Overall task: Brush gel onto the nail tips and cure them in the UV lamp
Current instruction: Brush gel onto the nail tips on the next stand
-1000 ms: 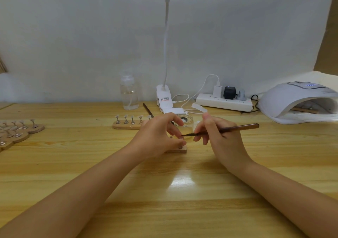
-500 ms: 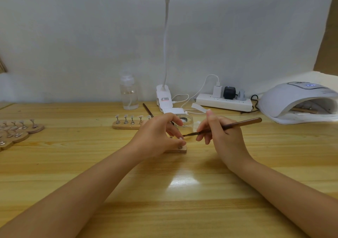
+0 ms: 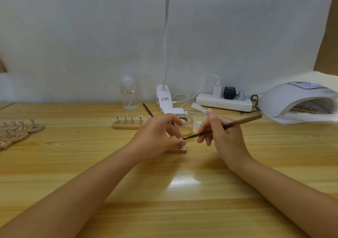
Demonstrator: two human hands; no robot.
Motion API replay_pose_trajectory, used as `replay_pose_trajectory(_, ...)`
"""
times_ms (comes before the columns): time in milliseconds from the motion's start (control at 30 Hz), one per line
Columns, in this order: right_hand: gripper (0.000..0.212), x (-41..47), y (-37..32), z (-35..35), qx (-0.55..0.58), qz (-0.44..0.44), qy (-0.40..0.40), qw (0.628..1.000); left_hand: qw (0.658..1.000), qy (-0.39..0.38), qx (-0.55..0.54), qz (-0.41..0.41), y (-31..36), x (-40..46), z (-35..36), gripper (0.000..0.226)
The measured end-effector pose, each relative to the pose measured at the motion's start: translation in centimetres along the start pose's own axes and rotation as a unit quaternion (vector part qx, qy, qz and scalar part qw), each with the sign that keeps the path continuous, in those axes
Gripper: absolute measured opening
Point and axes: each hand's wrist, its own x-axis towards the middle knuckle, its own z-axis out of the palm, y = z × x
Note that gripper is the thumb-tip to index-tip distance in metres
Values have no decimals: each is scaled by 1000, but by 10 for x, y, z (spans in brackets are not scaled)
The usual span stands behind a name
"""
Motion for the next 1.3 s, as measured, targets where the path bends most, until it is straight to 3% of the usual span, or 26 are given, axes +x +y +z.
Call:
replay_pose_trajectory(333,44,0,-1,-3,2,-5,33,999,1000,-5,2,-11,-3,1,1,37)
replay_pose_trajectory(667,41,-2,0,1,-30,-15,-23,999,1000,-3,-2,-7,-3,1,0,35)
replay_pose_trajectory(1300,40,-2,-2,0,-20,-13,-30,999,1000,-1,-3,6,-1,0,-1,34)
